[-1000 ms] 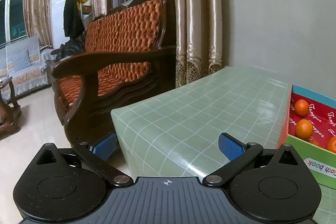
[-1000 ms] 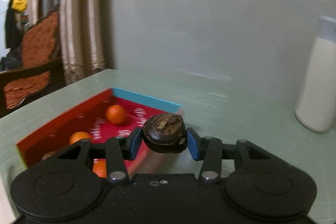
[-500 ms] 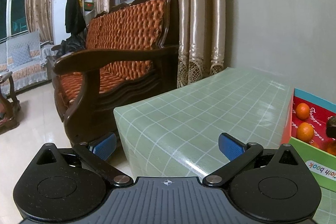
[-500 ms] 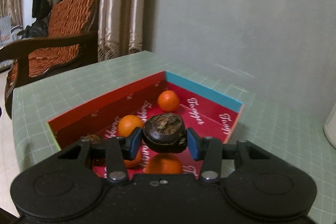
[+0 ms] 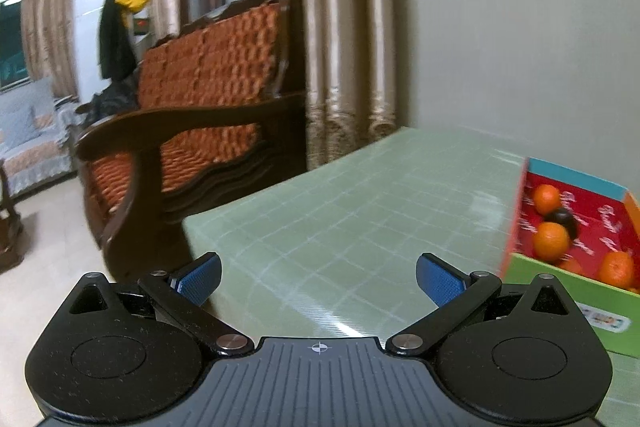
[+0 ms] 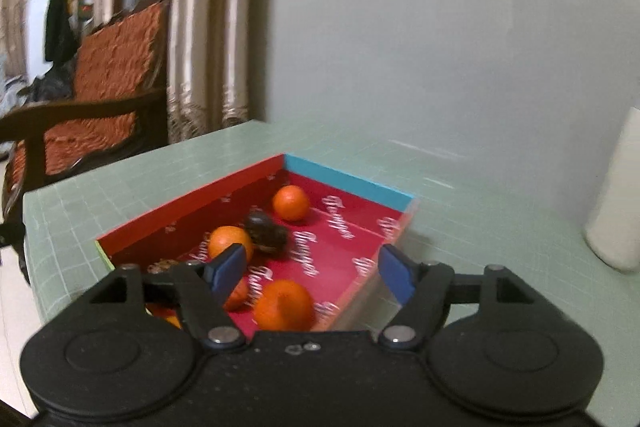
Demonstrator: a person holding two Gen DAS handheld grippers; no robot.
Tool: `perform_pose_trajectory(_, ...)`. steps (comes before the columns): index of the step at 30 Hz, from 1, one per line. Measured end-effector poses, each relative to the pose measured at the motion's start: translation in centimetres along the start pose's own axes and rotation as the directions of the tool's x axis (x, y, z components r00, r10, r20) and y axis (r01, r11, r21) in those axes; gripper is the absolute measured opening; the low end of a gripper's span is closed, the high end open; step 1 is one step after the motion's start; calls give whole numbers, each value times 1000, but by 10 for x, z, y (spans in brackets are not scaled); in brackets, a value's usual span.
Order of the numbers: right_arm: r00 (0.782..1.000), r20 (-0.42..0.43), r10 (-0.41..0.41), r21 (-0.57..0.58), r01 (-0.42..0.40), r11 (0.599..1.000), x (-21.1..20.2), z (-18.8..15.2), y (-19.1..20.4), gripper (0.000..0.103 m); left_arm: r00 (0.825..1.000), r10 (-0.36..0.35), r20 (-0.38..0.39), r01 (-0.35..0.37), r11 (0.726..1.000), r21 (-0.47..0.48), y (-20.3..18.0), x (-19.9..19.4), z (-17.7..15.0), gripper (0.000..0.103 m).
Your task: Organize fruits
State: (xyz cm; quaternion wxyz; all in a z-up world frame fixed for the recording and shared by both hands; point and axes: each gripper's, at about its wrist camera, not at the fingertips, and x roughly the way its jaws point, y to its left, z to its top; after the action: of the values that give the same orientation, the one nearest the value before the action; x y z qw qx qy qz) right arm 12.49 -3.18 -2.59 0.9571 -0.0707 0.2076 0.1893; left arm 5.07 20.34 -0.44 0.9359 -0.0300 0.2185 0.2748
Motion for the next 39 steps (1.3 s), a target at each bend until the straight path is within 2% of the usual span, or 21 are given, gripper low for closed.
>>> perform_pose_trajectory(5, 999, -28, -40, 112, 43, 993, -29, -13, -27, 85, 997, -76, 4, 76, 995, 67, -29, -13, 6, 103)
perform_pose_trajectory(10, 996, -39, -83, 221, 90, 971, -62, -24, -49, 89, 986, -169, 0, 168, 982, 90, -58, -42, 21, 103)
perform_pose_trajectory(12, 994, -41, -101, 230, 108, 967, -75, -27, -51, 98, 977, -213, -14, 214, 972, 95, -71, -56, 27, 103)
perform_pose_trajectory(13, 993, -37, -112, 230, 117, 966, -82, -28, -52, 100, 973, -231, -15, 231, 967, 105, -77, -64, 29, 103)
perform_pose_trajectory(16, 990, -21, -136, 226, 137, 964, -103, -30, -50, 100, 966, -257, -1, 254, 957, 142, -91, -88, 32, 103)
perform_pose_trajectory(19, 990, -11, -144, 244, 142, 959, -120, -32, -50, 100, 953, -304, 8, 298, 940, 166, -101, -112, 33, 103)
perform_pose_trajectory(23, 986, -7, -166, 263, 162, 951, -138, -34, -50, 100, 936, -353, -18, 351, 924, 148, -103, -133, 35, 103)
perform_pose_trajectory(30, 980, 28, -198, 254, 184, 949, -165, -31, -36, 103, 931, -365, -14, 364, 923, 126, -89, -156, 38, 103)
perform_pose_trajectory(39, 982, 59, -177, 235, 158, 959, -174, -24, -21, 102, 937, -349, 11, 346, 932, 110, -74, -162, 46, 103)
